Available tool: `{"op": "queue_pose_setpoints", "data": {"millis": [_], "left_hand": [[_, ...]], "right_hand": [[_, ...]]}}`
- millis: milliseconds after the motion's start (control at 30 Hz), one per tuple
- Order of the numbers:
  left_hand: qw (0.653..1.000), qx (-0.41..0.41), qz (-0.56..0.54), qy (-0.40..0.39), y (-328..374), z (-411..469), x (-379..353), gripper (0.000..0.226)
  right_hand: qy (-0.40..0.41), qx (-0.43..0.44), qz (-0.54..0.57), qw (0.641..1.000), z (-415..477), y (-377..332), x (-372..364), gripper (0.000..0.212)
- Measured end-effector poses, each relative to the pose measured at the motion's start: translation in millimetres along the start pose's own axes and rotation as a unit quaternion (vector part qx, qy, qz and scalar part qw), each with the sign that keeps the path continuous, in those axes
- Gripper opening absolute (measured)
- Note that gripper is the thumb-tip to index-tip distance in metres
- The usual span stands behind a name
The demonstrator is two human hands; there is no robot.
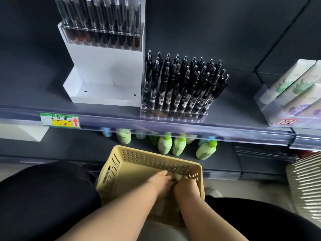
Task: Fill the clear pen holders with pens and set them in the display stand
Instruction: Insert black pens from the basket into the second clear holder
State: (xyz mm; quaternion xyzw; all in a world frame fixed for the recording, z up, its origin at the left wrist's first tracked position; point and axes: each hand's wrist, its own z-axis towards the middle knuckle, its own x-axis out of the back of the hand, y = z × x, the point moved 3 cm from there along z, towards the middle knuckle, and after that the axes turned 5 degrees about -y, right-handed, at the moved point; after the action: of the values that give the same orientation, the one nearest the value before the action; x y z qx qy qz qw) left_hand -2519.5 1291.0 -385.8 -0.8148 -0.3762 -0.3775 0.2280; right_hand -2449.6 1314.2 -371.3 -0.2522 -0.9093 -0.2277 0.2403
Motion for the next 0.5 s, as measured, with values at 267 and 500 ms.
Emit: {"op": "queue_pose_setpoints", "data": {"millis": [267, 500], "left_hand": [[0.996, -0.039, 0.007, 0.078, -12, -1, -20, 0.026], [0.997, -0.008, 0.016, 0.075, -23, -27, -35, 0.033]], "right_hand": [[-0.001, 0.027, -0.092, 0.995, 4, -2, 7, 0.036], [-0.017, 0.061, -0.211, 0.975, -4, -13, 5, 0.038]]}}
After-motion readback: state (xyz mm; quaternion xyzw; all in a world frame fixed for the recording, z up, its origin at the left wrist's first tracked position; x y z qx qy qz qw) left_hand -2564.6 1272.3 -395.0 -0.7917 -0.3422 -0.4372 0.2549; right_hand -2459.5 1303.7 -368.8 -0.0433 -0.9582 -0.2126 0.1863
